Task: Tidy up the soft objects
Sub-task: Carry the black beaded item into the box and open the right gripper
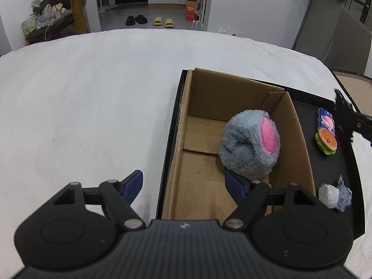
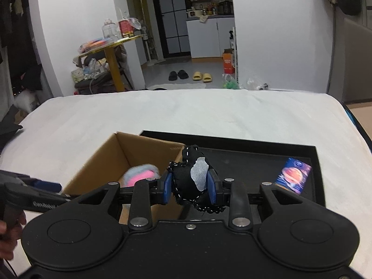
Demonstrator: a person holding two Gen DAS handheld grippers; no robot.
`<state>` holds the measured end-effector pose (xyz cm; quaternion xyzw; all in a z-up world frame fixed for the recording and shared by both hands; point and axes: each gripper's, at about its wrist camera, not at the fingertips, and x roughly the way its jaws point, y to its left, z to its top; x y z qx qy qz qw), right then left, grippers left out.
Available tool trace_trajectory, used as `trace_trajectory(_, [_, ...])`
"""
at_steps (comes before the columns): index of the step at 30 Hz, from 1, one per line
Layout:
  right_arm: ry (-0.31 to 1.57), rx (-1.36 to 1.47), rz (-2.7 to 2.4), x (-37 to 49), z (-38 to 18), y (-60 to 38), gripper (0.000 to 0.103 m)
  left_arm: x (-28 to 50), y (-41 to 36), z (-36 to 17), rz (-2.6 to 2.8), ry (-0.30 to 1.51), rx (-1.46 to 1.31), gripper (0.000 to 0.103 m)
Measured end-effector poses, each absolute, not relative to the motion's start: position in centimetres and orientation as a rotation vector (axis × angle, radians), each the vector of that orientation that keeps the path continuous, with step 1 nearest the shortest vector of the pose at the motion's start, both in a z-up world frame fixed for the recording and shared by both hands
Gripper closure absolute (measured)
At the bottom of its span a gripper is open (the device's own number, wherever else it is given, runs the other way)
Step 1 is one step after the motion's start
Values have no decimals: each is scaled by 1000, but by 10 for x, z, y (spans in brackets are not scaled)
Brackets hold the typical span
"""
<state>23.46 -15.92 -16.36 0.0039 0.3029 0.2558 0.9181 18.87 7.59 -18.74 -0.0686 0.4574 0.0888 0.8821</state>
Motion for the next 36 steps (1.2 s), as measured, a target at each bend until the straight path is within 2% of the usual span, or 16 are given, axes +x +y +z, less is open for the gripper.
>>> trace_trajectory(3, [614,1,552,236,-159,-147,73,188,77,-189,176,964,-156,29])
trace_trajectory(6, [616,0,575,237,-157,-135,73,187,78,-190,164,961,-164,39])
trace_trajectory(8, [620,-13,587,238,-157,-128,73,187,80,-192,169,957,-171,53])
trace_trajectory(9, [622,-19,593,239,-157,-124,73,187,82,-194,165,959,-183,57])
trace_trajectory(13, [623,-31,619,240,-155,-110,73,188,91,-199,155,974,-240,82])
trace_trajectory(15, [622,-36,632,241,-154,-103,72,189,95,-202,149,979,-256,90])
trace_trajectory(23, [612,-52,669,248,-154,-78,72,189,104,-205,138,980,-278,90])
trace_trajectory(25, [612,-49,688,249,-152,-71,67,190,107,-205,135,984,-292,90])
trace_trajectory(26, [604,-52,699,248,-152,-69,59,190,108,-206,135,987,-301,90])
trace_trajectory(27, [594,-58,703,247,-152,-67,46,190,109,-206,134,989,-306,90])
trace_trajectory(28, [584,-61,701,245,-152,-66,43,190,109,-206,133,990,-306,90])
trace_trajectory(36, [622,-39,687,242,-157,-74,42,187,110,-206,151,989,-314,89])
